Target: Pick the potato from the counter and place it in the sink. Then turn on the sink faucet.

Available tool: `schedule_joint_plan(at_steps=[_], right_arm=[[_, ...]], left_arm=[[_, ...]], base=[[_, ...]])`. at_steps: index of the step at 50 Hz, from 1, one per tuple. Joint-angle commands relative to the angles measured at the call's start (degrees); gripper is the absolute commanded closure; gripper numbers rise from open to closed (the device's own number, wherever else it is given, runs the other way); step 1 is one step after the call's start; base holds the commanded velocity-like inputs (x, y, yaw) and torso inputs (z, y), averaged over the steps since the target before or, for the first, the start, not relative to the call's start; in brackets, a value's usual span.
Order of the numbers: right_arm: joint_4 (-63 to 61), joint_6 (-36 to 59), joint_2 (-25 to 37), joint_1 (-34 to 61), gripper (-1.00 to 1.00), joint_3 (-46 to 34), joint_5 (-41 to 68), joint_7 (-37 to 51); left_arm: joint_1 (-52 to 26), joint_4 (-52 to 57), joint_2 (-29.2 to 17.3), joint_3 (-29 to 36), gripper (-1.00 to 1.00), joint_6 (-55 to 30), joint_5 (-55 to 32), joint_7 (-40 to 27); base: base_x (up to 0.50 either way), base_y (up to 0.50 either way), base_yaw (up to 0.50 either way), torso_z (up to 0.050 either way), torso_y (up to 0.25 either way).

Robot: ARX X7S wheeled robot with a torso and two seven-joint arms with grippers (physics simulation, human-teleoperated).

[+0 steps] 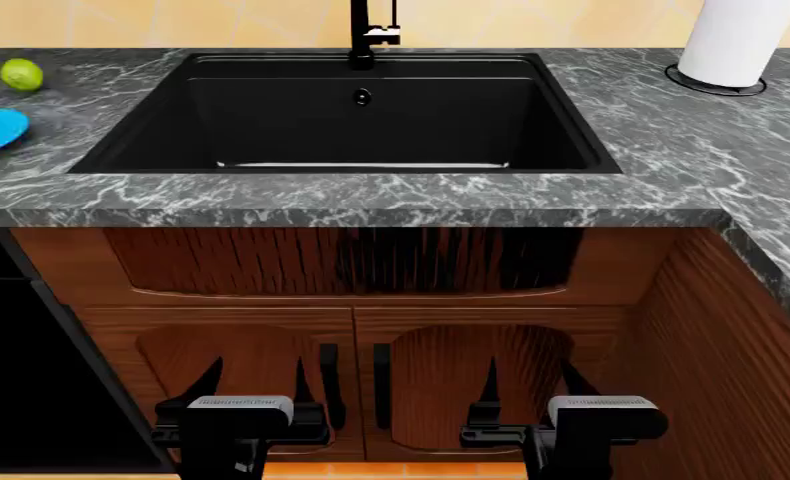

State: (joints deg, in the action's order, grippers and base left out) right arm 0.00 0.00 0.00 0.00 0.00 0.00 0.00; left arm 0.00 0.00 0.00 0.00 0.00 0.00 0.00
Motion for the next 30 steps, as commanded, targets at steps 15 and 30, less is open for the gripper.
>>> schedule_joint_plan(at_steps=[15, 30], right_arm=[[0.4, -0.58, 3.02, 0.0, -1.0, -3.51, 2.59, 3.94], [-0.49, -0.27, 4.2, -0.05, -1.0, -4.65, 3.75, 5.87]], left_arm=[[-0.1, -0.71, -3.03, 3.68, -1.0, 0.74, -2.58, -3.63], [0.63, 0.47, -4.65, 5.15, -1.0, 1.25, -3.7, -4.9]], base=[[0.0, 0.0, 0.0, 0.0, 0.0], [0.0, 0.0, 0.0, 0.0, 0.0]])
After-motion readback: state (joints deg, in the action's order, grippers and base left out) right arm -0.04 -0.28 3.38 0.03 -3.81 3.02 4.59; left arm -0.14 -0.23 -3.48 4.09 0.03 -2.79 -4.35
